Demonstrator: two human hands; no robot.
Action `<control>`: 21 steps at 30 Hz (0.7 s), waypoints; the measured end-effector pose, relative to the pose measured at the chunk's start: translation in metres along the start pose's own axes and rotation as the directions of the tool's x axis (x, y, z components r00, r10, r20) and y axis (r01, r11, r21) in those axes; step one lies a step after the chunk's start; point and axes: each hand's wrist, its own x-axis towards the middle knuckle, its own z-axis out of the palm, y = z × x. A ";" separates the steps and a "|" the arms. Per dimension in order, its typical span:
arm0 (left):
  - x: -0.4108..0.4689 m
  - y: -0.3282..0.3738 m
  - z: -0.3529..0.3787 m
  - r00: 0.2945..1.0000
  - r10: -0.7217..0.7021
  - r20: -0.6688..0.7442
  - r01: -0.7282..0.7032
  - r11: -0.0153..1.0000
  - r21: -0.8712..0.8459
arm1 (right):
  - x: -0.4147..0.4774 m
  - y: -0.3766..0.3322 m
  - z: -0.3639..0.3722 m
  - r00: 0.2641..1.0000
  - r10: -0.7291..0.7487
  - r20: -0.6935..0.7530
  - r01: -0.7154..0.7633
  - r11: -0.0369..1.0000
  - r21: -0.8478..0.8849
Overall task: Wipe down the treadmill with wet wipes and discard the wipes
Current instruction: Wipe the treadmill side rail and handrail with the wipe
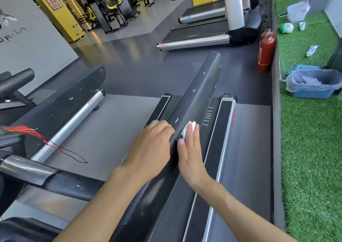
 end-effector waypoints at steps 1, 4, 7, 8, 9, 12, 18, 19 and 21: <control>0.006 -0.001 0.002 1.000 -0.008 -0.004 0.008 1.000 -0.021 | -0.004 -0.006 0.000 1.000 -0.009 0.014 0.009 1.000 0.007; 0.012 0.000 0.010 0.998 -0.059 -0.033 0.055 0.993 -0.101 | -0.042 -0.015 0.005 0.983 -0.145 0.109 0.151 0.987 -0.051; 0.012 -0.002 0.013 0.996 -0.081 -0.043 0.075 0.989 -0.126 | -0.027 -0.002 0.000 0.985 -0.135 0.111 0.146 0.984 -0.102; 0.011 -0.002 0.013 0.996 -0.081 -0.039 0.075 0.990 -0.121 | -0.009 0.001 -0.003 0.993 -0.088 0.074 0.095 0.991 -0.093; 0.010 -0.003 0.014 0.996 -0.080 -0.037 0.076 0.990 -0.116 | 0.009 0.002 -0.007 0.999 -0.023 0.031 0.025 0.998 -0.063; 0.009 0.001 0.013 0.997 -0.070 -0.040 0.066 0.993 -0.096 | 0.020 -0.004 -0.007 1.000 0.000 0.000 0.000 1.000 -0.031; 0.011 0.000 0.013 0.994 -0.093 -0.054 0.087 0.990 -0.111 | -0.007 0.006 -0.008 0.988 -0.113 0.110 0.123 0.988 -0.090; 0.013 0.000 0.012 0.994 -0.090 -0.057 0.084 0.990 -0.111 | 0.009 0.008 -0.011 0.994 -0.072 0.086 0.078 0.995 -0.068; 0.021 0.002 0.012 0.995 -0.083 -0.047 0.079 0.993 -0.084 | 0.033 0.008 -0.017 0.999 0.025 0.032 -0.025 1.000 -0.011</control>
